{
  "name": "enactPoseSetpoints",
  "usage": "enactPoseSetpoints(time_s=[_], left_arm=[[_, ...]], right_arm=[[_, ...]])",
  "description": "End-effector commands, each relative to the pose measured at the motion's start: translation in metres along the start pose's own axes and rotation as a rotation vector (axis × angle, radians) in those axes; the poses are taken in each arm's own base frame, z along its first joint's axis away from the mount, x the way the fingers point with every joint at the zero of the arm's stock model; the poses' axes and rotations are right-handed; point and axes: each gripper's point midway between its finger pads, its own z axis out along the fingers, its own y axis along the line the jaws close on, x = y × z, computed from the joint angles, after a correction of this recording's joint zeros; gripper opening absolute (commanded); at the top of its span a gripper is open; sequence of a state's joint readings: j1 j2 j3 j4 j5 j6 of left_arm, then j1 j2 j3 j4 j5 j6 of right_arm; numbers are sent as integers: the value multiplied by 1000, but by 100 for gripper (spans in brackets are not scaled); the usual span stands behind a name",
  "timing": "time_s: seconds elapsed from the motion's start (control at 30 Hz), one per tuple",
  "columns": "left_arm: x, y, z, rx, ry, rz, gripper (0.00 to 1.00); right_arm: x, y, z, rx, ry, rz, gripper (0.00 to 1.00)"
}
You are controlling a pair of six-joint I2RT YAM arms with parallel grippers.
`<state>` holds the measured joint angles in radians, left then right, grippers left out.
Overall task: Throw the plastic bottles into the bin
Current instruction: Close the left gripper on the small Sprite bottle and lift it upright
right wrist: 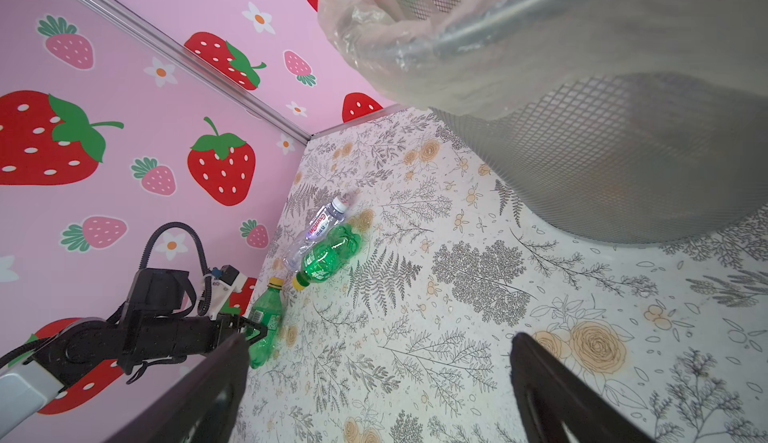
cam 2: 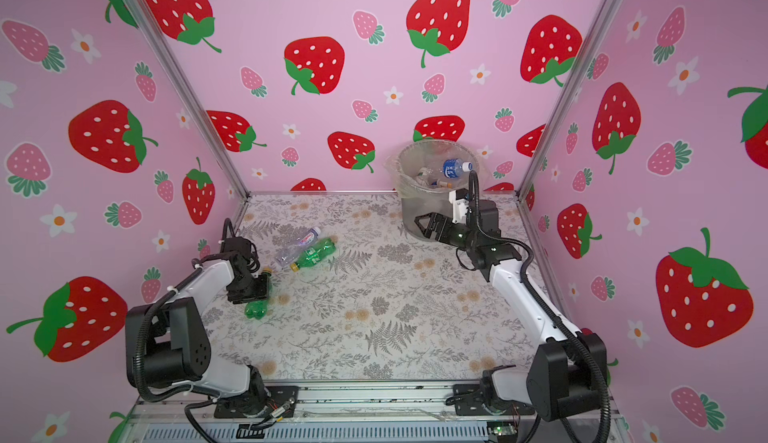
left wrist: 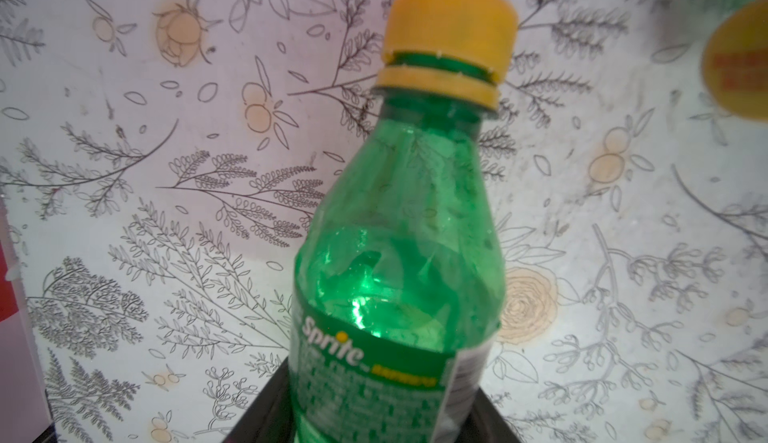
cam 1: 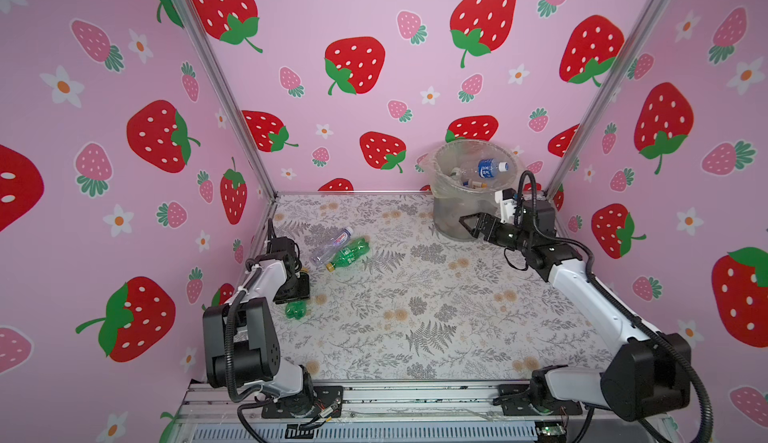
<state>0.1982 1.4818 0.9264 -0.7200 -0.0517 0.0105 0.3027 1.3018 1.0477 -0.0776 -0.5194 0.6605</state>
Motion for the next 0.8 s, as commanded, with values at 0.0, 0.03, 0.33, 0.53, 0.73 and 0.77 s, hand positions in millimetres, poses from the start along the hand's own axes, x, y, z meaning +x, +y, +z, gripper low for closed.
enactPoseSetpoints(time_s=[0.0,0.03,0.33,0.53,0.73,0.77], left_arm=[[-9,-3,-28,21,-69,-10,39],[-10,-4,-33,30,-89,-13,40],[-21,-23,-81,160,-222,-46,40],[-38,-61,-120,394,-303,-44,33],[-54,-95,-163,481,-396,0,33],[-55,-101,-169,488,-409,13,33]], right_arm=[[6,-4,-8,20,6,0,99],[8,-6,-8,25,10,5,99],[26,-22,-15,95,30,36,99],[42,-39,-18,156,52,44,99],[59,-53,-20,207,84,52,99],[60,-55,-21,214,83,51,99]])
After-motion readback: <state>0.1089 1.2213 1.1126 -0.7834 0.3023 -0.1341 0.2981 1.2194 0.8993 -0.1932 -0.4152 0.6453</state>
